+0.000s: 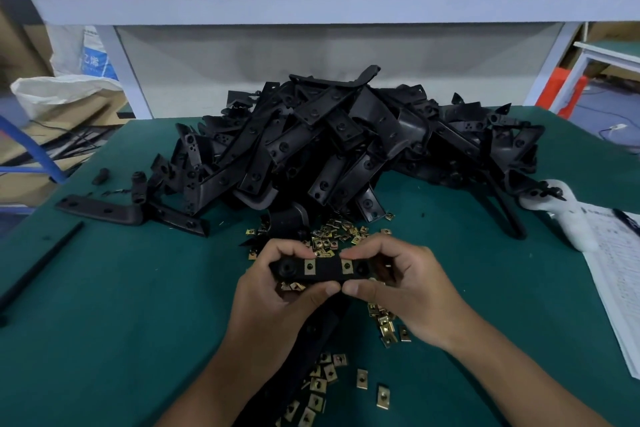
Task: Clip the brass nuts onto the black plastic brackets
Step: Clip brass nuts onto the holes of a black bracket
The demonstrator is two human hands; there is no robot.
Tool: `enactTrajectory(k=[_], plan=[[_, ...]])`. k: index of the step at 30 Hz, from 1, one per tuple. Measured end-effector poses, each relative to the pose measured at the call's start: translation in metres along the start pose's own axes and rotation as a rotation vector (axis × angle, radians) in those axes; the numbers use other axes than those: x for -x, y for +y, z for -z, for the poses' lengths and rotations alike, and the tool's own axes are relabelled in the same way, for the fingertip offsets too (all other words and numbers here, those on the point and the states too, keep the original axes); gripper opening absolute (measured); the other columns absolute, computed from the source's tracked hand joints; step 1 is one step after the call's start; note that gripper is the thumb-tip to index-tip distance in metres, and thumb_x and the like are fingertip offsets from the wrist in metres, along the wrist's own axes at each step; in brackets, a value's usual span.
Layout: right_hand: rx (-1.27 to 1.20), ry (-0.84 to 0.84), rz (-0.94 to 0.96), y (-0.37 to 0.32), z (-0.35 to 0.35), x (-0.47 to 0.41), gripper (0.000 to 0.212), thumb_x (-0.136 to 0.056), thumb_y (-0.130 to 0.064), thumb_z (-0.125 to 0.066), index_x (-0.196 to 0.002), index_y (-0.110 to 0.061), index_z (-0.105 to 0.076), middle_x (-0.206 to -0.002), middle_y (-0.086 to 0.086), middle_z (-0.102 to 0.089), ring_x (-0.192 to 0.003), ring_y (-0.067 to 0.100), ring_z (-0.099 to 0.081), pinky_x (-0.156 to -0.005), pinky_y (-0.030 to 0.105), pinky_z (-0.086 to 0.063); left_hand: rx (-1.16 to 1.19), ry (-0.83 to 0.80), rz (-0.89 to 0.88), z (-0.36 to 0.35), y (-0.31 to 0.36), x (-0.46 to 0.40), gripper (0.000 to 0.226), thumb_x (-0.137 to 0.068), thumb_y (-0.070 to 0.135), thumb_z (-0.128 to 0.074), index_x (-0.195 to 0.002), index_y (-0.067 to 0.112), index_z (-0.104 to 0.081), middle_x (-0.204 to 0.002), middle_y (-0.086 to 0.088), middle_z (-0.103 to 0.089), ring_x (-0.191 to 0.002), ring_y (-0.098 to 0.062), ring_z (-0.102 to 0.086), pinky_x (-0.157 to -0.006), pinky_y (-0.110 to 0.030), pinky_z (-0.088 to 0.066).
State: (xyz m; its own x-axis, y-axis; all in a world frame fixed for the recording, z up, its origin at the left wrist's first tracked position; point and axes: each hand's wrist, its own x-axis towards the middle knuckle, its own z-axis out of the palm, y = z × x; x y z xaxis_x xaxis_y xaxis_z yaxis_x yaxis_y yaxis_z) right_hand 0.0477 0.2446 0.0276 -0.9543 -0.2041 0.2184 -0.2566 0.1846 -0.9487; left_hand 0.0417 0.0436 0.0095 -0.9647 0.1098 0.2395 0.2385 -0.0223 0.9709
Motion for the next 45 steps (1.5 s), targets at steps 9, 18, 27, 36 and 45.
enactTrajectory(k=[9,18,27,36,45], plan=[[0.042,0.089,0.028,-0.005,0.006,-0.001,0.037,-0.069,-0.062,-0.080,-0.100,-0.043,-0.071,-0.093,-0.016,-0.070,-0.078,-0.001,-0.064,-0.067,0.013,-0.051,-0.010,-0.008,-0.070,-0.003,0.008,0.000,0.036,-0.066,0.045,-0.087,-0.092,0.035,-0.065,-0.088,0.006,-0.072,-0.073,-0.008,-0.071,-0.061,-0.021,-0.057],[0.130,-0.024,0.092,-0.012,0.006,0.003,0.027,-0.084,-0.057,-0.072,-0.108,-0.047,-0.066,-0.100,-0.025,-0.066,-0.092,-0.005,-0.063,-0.076,0.005,-0.043,0.005,-0.185,0.002,0.004,0.021,-0.001,0.033,-0.073,0.037,-0.083,-0.105,0.031,-0.079,-0.105,0.002,-0.078,-0.097,-0.013,-0.074,-0.078,-0.016,-0.055],[0.151,0.045,0.112,-0.011,0.001,0.005,0.041,-0.075,-0.061,-0.078,-0.110,-0.047,-0.064,-0.105,-0.016,-0.069,-0.102,0.008,-0.067,-0.081,0.014,-0.049,0.425,-0.295,0.360,0.012,0.024,-0.011,0.051,-0.075,0.036,-0.089,-0.114,0.006,-0.074,-0.124,-0.024,-0.068,-0.117,-0.035,-0.066,-0.097,-0.037,-0.055],[0.278,0.061,0.213,-0.009,-0.003,0.007,0.021,-0.087,-0.060,-0.068,-0.095,-0.041,-0.067,-0.086,-0.015,-0.066,-0.081,0.012,-0.064,-0.066,0.015,-0.042,0.346,-0.433,0.514,0.017,0.046,-0.023,0.054,-0.078,0.042,-0.086,-0.119,0.010,-0.074,-0.120,-0.020,-0.072,-0.113,-0.033,-0.069,-0.092,-0.032,-0.056],[0.221,0.185,0.222,-0.008,-0.002,0.002,0.025,-0.083,-0.065,-0.066,-0.091,-0.041,-0.069,-0.076,-0.019,-0.064,-0.068,0.003,-0.059,-0.060,0.009,-0.037,0.259,-0.374,0.459,0.001,0.048,-0.035,0.038,-0.063,0.035,-0.093,-0.087,0.009,-0.080,-0.090,-0.011,-0.072,-0.086,-0.020,-0.070,-0.078,-0.024,-0.053]])
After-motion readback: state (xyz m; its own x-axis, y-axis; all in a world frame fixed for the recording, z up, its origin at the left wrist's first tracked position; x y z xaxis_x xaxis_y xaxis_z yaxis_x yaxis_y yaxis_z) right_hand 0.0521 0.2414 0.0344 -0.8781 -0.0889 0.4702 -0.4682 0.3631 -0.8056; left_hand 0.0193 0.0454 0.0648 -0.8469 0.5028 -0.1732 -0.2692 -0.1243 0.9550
